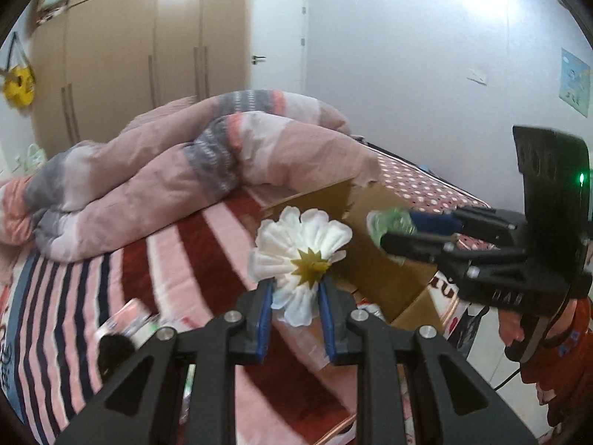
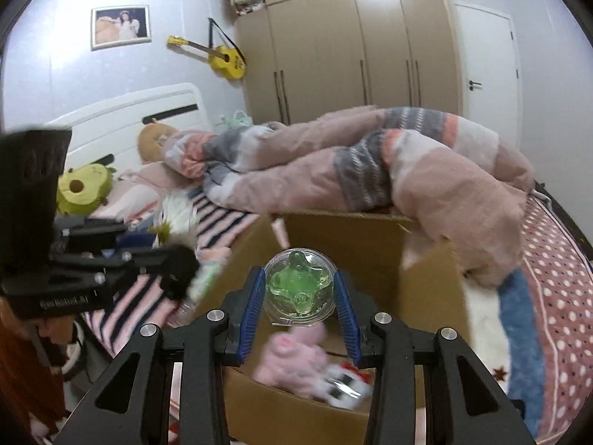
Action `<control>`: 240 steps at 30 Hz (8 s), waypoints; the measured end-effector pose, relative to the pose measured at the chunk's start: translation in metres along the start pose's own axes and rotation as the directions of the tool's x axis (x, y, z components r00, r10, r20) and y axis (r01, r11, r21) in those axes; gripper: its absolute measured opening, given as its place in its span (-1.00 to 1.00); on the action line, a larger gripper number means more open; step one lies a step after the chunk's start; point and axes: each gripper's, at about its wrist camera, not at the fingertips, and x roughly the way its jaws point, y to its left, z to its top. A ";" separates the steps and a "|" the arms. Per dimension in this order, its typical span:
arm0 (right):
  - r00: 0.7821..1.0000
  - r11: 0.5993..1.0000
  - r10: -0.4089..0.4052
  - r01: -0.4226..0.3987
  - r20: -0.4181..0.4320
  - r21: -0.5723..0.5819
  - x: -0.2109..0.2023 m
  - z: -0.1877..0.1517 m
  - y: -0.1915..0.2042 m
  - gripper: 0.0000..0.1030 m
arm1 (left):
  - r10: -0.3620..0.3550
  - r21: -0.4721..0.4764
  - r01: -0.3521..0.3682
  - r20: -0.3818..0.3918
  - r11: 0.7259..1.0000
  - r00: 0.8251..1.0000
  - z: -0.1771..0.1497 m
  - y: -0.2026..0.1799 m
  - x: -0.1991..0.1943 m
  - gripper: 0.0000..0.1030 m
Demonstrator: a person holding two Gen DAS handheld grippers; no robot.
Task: Organize soft objects
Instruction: 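Carry the container and daisy into the box and open both tools, then grasp the white Hello Kitty plush with the right tool while the left grasps the pink towel roll, then lower both held items into the box and open both tools, then move the right tool to the plastic bag with green straw and grasp it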
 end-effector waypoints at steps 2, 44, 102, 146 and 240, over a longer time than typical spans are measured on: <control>1.000 1.000 -0.013 0.013 -0.018 0.000 0.002 -0.006 -0.013 -0.34 | -0.008 0.020 0.008 -0.011 1.000 1.000 0.009 -0.009 0.012 -0.61; 0.998 0.989 0.002 -0.010 -0.059 -0.145 0.015 0.001 0.024 0.63 | 0.108 0.016 -0.110 0.095 0.994 0.990 0.018 0.005 -0.014 0.98; 0.964 0.994 0.101 -0.089 -0.244 0.060 0.292 -0.037 0.113 -0.20 | 0.094 -0.202 -0.149 -0.259 0.968 0.961 -0.122 0.288 0.137 0.26; 0.995 0.995 0.083 -0.080 0.048 -0.063 0.049 0.019 0.145 -0.51 | 0.182 -0.071 -0.179 0.048 0.981 0.982 -0.043 0.111 -0.082 -0.62; 0.922 0.988 0.100 -0.137 -0.375 -0.074 0.243 -0.033 0.183 0.37 | 0.241 -0.251 -0.248 -0.057 0.936 0.969 -0.140 0.236 -0.012 0.98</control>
